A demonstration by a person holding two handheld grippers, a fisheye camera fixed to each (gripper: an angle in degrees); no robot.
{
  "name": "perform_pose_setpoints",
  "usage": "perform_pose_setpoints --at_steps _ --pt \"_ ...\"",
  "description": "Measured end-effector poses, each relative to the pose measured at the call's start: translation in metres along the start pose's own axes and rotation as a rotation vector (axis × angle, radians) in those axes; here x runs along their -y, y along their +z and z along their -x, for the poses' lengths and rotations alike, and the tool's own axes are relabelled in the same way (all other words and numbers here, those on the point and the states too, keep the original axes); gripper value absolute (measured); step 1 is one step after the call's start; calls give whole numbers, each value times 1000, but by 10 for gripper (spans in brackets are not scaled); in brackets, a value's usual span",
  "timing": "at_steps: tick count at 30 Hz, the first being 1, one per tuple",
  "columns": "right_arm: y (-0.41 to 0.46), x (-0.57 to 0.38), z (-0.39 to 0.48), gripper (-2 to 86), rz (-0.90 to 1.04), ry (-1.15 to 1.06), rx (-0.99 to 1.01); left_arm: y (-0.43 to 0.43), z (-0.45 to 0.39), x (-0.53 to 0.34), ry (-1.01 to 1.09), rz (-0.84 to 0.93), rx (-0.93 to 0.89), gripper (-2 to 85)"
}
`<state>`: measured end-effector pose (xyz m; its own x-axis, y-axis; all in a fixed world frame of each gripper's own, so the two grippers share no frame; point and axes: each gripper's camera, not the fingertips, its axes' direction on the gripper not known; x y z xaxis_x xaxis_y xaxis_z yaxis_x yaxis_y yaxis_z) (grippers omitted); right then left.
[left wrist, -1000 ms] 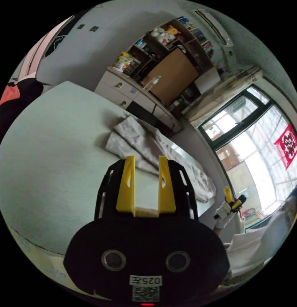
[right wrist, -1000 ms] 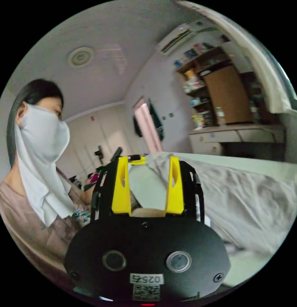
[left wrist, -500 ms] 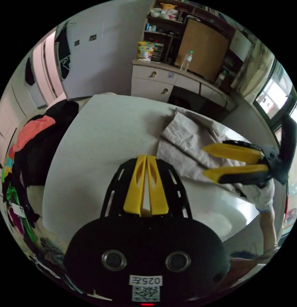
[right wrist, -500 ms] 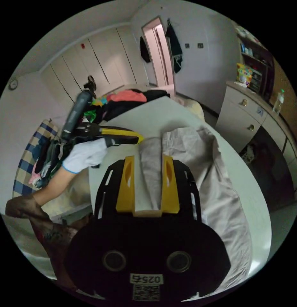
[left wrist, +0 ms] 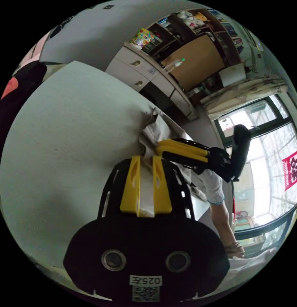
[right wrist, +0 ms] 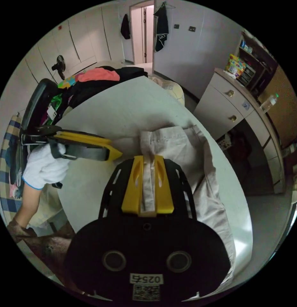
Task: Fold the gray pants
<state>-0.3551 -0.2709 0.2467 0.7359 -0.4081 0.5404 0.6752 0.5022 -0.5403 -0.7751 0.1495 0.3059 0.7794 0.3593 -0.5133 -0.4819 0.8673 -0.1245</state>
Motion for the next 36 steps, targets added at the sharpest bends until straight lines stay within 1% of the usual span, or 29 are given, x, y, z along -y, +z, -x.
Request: perform_pose_setpoints --at_steps 5,7,9,11,13,17,21,23,26,28,29,31,34,36 --pt "-17 -7 9 3 -31 -20 -1 -22 -12 -27 29 -22 27 -16" --pt "-40 -22 21 -2 -100 -62 82 -47 -25 -72 92 -78 87 -17" --pt "-61 -33 25 -4 -141 -92 156 -63 -26 -106 93 -121 108 -17" --pt "-78 -39 24 -5 -141 -124 248 -77 -21 -133 69 -154 89 -17" --pt "-94 -40 14 -6 -127 -142 353 -93 -13 -155 42 -181 32 -17" --pt "-119 -33 -19 -6 -156 -114 390 -117 -8 -175 22 -220 -27 -17" --pt "-157 -23 -65 -5 -213 -109 694 -142 1 -190 -12 -258 -96 -16" --pt "-163 -20 -74 -4 -245 -105 742 -147 7 -197 -43 -272 -120 -16" --pt "-139 -12 -58 2 -160 -151 716 -151 14 -214 -90 -300 -160 -14" --pt "-98 -9 -27 19 -33 -219 681 -160 15 -231 -101 -369 -174 -2" --pt "-88 -9 -21 24 -14 -224 674 -164 15 -235 -102 -383 -168 4" --pt "-56 -7 -4 64 67 -270 754 -180 11 -256 -103 -455 -179 44" --pt "-47 3 -10 108 129 -304 904 -196 4 -278 -75 -508 -264 48" --pt "-60 12 -25 116 96 -308 920 -200 -3 -284 -72 -529 -257 49"
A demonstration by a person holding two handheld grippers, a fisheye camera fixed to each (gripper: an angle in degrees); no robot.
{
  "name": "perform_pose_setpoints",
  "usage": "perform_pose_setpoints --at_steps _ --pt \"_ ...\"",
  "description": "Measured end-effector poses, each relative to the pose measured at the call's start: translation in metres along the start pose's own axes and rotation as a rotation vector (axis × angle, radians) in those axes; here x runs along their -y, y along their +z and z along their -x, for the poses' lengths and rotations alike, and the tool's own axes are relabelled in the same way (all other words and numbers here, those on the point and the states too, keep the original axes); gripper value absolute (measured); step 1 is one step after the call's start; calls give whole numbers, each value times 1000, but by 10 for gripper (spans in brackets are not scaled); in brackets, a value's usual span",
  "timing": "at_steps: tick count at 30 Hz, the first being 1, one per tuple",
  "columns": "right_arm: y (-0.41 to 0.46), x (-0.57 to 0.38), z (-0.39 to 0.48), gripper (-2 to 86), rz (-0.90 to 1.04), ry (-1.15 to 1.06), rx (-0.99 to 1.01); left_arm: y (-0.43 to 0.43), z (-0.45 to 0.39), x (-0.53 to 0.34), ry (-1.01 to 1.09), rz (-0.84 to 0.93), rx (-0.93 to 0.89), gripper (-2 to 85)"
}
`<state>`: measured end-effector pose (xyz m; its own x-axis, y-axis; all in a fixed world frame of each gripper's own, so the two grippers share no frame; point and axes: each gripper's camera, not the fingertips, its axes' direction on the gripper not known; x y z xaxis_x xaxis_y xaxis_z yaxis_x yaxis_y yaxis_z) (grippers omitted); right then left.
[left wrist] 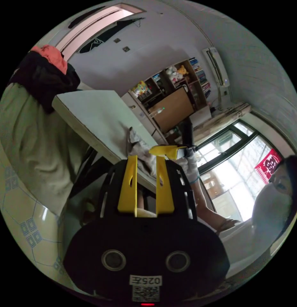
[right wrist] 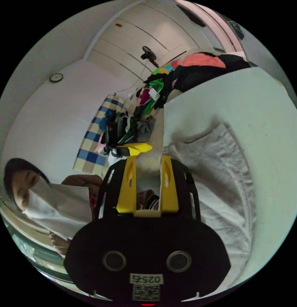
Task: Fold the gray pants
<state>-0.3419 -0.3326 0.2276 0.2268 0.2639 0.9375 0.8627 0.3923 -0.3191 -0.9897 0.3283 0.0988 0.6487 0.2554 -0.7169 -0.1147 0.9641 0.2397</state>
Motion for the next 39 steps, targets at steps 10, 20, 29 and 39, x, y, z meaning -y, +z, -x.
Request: perform_pose_setpoints --at_steps 10,20,29,39 --pt "-21 23 -29 120 21 7 -590 28 -17 -9 -121 -60 30 57" --pt "20 27 -7 34 168 -114 -652 43 -15 -18 -180 -90 57 60" --pt "2 20 43 2 -51 -202 -890 62 -19 -3 -140 -225 154 -6" --pt "-18 25 -37 51 -138 64 -772 54 0 14 -156 -244 284 -12"
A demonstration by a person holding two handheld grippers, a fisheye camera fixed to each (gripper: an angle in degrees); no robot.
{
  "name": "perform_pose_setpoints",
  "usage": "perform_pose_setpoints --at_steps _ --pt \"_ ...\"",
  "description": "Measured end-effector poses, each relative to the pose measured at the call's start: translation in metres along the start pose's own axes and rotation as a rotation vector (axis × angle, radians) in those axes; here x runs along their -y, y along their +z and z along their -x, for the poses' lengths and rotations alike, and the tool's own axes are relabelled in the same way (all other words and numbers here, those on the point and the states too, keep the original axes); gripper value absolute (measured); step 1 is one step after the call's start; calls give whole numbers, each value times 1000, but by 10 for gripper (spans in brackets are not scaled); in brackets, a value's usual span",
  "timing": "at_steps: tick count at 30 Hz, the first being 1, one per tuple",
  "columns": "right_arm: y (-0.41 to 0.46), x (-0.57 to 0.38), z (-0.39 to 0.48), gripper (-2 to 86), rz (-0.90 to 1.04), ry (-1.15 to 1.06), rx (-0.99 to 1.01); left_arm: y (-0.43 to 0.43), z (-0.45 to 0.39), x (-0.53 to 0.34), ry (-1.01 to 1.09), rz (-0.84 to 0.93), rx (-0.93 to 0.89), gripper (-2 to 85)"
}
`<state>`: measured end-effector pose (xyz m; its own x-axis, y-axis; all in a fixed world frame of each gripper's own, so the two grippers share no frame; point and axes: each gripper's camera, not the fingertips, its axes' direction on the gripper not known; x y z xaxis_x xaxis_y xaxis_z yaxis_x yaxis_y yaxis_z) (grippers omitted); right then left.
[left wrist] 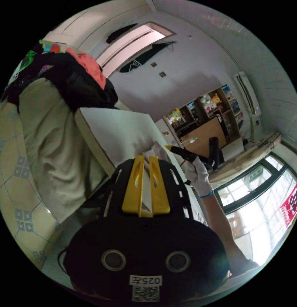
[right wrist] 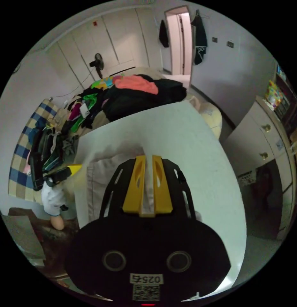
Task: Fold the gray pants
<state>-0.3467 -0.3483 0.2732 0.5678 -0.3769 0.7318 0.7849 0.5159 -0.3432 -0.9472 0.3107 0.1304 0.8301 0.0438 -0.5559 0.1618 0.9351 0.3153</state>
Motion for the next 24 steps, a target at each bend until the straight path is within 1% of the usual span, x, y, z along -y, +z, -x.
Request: perform_pose_setpoints --at_steps 2,4,5,6,7,8,9,10,11,12,13,14,15,16,17,18,20,22,24 --pt "-17 -15 -4 58 -21 1 -50 1 -14 -5 75 65 -50 -13" --pt "-38 -42 -8 55 30 2 -10 22 -55 -23 222 220 -151 -14" --pt "-44 -51 -6 52 31 -1 3 29 -68 -30 267 254 -167 -14" --pt "-56 -72 0 39 30 -3 9 45 -94 -46 363 318 -178 -14" --pt "-65 -92 5 19 54 19 -5 61 -120 -65 463 369 -153 -13" --pt "-68 -104 8 12 61 27 -13 70 -130 -73 505 387 -128 -13" --pt "-74 -126 15 0 79 27 -39 88 -145 -89 558 414 -55 -13" --pt "-78 -150 21 -4 113 49 -102 106 -150 -100 569 453 33 -11" --pt "-80 -162 23 -6 126 59 -135 113 -150 -104 569 470 72 -11" --pt "-83 -189 28 -7 146 57 -197 124 -144 -110 565 478 149 -10" --pt "-86 -217 30 -9 177 71 -263 126 -134 -113 550 465 140 -9" --pt "-87 -232 30 -9 198 70 -294 124 -127 -113 527 455 103 -9" --pt "-91 -262 31 -9 233 74 -372 121 -114 -112 489 460 57 -9" --pt "-98 -293 27 -9 247 119 -454 118 -104 -112 464 464 33 -9" --pt "-103 -308 24 -10 250 143 -482 116 -100 -112 455 458 34 -9" --pt "-114 -340 18 -10 238 200 -498 113 -94 -114 453 444 44 -9" --pt "-133 -386 5 -10 202 307 -448 112 -89 -119 455 430 48 -9" --pt "-159 -446 -10 -10 121 460 -406 115 -92 -126 495 423 102 -8" --pt "-171 -488 -17 -9 55 542 -356 118 -94 -131 518 418 132 -8"
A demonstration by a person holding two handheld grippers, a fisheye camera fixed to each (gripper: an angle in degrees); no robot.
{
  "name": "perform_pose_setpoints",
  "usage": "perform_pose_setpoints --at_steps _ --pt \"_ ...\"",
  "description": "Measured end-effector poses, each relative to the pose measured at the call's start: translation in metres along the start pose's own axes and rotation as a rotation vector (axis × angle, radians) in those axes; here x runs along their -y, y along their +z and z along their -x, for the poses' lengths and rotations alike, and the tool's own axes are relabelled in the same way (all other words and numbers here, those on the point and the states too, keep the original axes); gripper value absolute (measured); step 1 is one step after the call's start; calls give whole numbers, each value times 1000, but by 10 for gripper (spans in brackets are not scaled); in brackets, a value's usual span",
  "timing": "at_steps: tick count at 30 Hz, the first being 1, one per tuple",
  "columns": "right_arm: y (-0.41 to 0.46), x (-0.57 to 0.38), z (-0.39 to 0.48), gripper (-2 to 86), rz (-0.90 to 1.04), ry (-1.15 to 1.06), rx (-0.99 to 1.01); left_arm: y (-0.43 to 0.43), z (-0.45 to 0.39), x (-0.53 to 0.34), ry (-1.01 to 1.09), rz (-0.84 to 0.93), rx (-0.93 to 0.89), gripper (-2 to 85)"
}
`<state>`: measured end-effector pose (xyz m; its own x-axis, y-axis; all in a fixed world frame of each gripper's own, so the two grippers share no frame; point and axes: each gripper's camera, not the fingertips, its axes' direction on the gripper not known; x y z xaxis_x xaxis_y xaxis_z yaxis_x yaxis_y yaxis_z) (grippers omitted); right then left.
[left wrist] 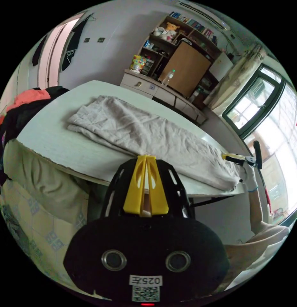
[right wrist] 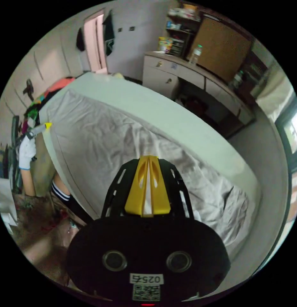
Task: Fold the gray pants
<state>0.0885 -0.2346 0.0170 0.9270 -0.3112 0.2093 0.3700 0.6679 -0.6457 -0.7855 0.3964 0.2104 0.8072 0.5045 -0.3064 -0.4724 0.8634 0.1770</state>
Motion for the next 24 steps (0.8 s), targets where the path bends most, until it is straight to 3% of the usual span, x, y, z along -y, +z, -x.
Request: perform_pose_setpoints --at_steps 6,8,11,13,16,19,24 --pt "11 -84 -37 -3 -76 61 84 0 28 -19 -103 -73 -109 -5" --pt "-12 -115 -42 5 -181 131 101 -6 26 -30 -99 -113 -152 13" --pt "-48 -178 -43 58 -353 233 251 -2 -9 -46 33 -116 -356 17" --pt "-61 -223 -33 96 -399 279 250 22 -60 -59 167 -53 -562 19" --pt "-67 -267 -4 126 -421 295 193 66 -120 -82 255 82 -717 21" --pt "-57 -297 40 124 -437 313 141 112 -164 -100 334 250 -721 23" --pt "-39 -307 84 128 -488 352 -17 148 -177 -98 342 304 -693 24"
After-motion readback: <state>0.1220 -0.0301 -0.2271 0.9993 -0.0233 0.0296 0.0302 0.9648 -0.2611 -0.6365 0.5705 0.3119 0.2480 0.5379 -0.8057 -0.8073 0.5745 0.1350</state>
